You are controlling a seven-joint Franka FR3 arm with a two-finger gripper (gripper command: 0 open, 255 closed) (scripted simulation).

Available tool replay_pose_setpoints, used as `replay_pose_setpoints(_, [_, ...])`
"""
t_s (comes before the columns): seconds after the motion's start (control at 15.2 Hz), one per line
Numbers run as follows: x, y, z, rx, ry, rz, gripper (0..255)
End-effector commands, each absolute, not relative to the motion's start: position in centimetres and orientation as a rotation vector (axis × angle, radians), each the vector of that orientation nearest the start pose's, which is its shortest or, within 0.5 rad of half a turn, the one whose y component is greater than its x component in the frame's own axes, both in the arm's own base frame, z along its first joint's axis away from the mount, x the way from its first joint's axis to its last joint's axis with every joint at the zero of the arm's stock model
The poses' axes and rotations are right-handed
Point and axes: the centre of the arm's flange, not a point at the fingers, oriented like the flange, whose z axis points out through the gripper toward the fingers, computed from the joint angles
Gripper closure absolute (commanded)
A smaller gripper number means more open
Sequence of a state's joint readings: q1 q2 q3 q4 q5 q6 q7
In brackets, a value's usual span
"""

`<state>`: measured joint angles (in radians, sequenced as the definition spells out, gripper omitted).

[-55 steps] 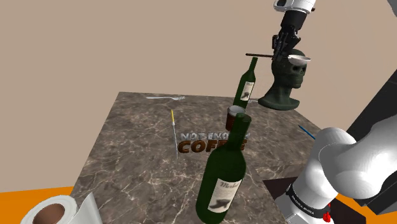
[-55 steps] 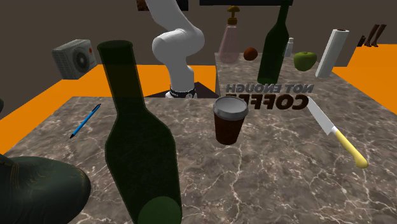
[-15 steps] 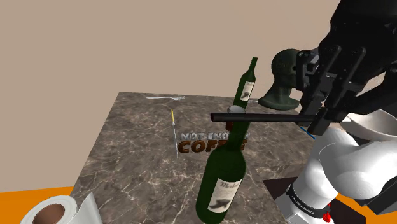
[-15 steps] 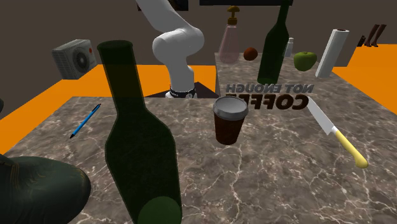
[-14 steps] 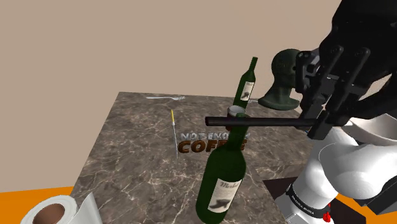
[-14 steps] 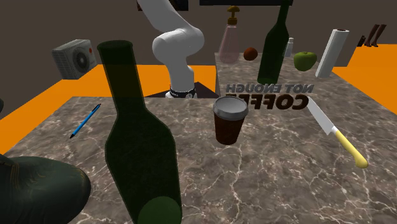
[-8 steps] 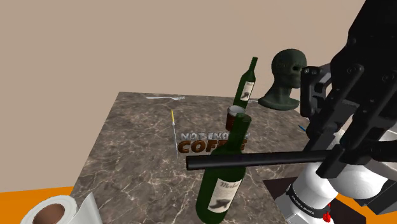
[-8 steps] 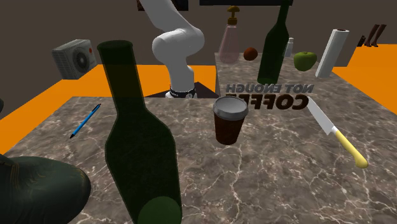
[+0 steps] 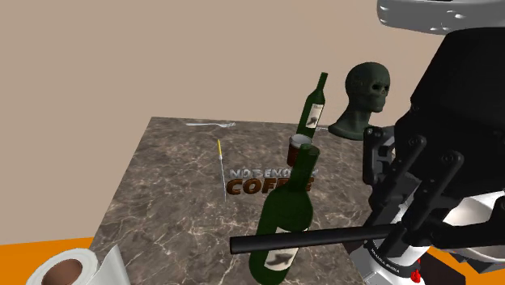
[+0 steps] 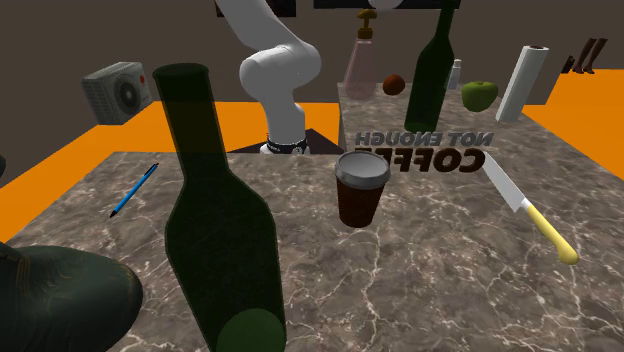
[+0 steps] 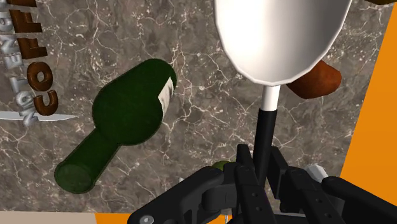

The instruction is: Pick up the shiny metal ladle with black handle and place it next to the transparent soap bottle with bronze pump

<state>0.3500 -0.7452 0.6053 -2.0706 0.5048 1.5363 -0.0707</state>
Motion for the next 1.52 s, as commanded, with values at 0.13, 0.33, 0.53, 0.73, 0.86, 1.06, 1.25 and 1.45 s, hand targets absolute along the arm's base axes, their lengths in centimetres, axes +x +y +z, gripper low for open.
replay_pose_setpoints(0.13, [9.5, 37.7, 62.1, -2.666, -1.384, -0.082, 255])
replay_pose_setpoints(0.33, [9.5, 37.7, 60.5, -2.666, -1.384, -0.082, 255])
replay_pose_setpoints(0.53, [9.5, 37.7, 58.9, -2.666, -1.384, -0.082, 255])
replay_pose_setpoints(0.73, [9.5, 37.7, 57.4, -2.666, -1.384, -0.082, 255])
replay_pose_setpoints(0.86, [9.5, 37.7, 56.3, -2.666, -1.384, -0.082, 255])
replay_pose_setpoints(1.06, [9.5, 37.7, 54.7, -2.666, -1.384, -0.082, 255])
replay_pose_setpoints(1.25, [9.5, 37.7, 53.1, -2.666, -1.384, -0.082, 255])
replay_pose_setpoints(1.45, [9.5, 37.7, 51.5, -2.666, -1.384, -0.082, 255])
